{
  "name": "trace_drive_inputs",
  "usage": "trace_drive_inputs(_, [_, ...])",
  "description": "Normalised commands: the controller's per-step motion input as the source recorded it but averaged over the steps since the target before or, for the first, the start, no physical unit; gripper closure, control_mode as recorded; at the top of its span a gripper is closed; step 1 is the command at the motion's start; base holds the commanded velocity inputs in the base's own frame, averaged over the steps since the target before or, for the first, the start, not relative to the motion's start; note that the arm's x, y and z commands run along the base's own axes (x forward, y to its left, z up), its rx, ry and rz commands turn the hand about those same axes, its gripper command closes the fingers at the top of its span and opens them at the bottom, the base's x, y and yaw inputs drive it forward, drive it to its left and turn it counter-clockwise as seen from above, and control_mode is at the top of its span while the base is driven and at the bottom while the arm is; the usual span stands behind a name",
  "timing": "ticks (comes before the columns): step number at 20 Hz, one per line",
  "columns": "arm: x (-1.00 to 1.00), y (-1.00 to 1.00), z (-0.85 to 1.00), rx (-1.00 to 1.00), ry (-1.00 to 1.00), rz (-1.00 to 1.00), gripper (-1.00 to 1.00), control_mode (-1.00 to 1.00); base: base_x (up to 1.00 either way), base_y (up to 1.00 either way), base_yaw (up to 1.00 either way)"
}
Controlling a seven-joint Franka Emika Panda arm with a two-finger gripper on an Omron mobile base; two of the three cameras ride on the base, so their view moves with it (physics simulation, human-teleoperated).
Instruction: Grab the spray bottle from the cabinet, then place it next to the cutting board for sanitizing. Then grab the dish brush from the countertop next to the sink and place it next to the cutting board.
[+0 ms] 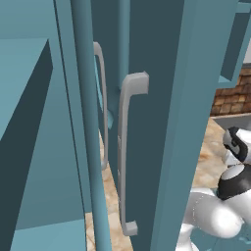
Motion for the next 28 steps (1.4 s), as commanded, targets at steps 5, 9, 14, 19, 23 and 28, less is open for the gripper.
trace_drive_inputs(5, [0.3,-0.42,-0.15,0.0,0.0,0.0,-1.0,-1.0,0.0,0.0,0.0])
trace_drive_inputs(9, [0.23,-0.35,-0.14,0.0,0.0,0.0,-1.0,-1.0,0.0,0.0,0.0])
trace_drive_inputs(14, [0.0,-0.02,-0.18,0.0,-0.03,0.0,-1.0,-1.0,0.0,0.0,0.0])
trace_drive_inputs(19, [0.0,0.0,-0.2,0.0,-0.02,0.0,-1.0,-1.0,0.0,0.0,0.0])
trace_drive_inputs(23, [0.0,-0.01,-0.27,0.0,-0.05,0.0,-1.0,-1.0,0.0,0.0,0.0])
trace_drive_inputs(28, [0.0,0.0,-0.33,0.0,-0.05,0.0,-1.0,-1.0,0.0,0.0,0.0])
